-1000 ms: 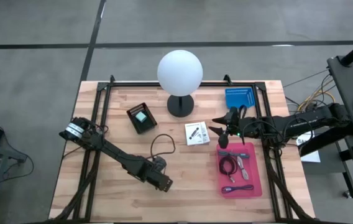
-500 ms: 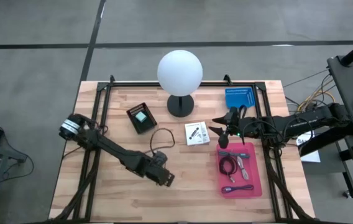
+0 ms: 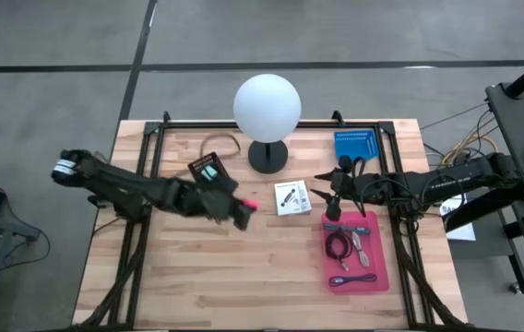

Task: Pick and place items into bin
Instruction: Put the pink charger cable adapter into the black bin

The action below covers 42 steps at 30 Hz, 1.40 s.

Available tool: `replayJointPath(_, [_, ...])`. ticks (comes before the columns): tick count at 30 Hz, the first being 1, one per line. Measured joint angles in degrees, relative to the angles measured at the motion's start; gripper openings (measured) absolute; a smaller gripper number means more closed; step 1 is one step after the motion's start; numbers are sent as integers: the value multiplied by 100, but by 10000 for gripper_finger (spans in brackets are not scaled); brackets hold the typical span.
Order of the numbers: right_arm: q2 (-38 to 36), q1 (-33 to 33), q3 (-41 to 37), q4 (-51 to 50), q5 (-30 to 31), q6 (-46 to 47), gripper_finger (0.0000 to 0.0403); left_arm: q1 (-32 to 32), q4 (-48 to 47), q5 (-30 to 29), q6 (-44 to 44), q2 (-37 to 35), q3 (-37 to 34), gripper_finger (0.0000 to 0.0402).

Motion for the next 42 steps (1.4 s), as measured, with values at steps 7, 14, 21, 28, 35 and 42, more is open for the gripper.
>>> replayJointPath(7, [0, -26, 0, 2, 2, 24, 185, 616, -5, -19, 457, -987, -174, 139])
replayJointPath(14, [0, -24, 0, 3, 0, 23, 185, 1108, -608, -30, 315, -1385, -583, 139])
replayJointPath(21, [0, -24, 0, 7, 0, -23, 185, 1383, -1168, 58, -317, -1390, -1069, 139])
replayJointPath(28, [0, -24, 0, 7, 0, -18, 185, 1689, -1165, -12, -694, -1386, -1581, 139])
replayJointPath(35, [0, -26, 0, 7, 0, 113, 185, 1998, -1161, -163, -719, -1386, -1954, 139])
replayJointPath(42, [0, -39, 0, 7, 1, 150, 185, 2051, -1135, -195, -723, -1278, -2254, 139])
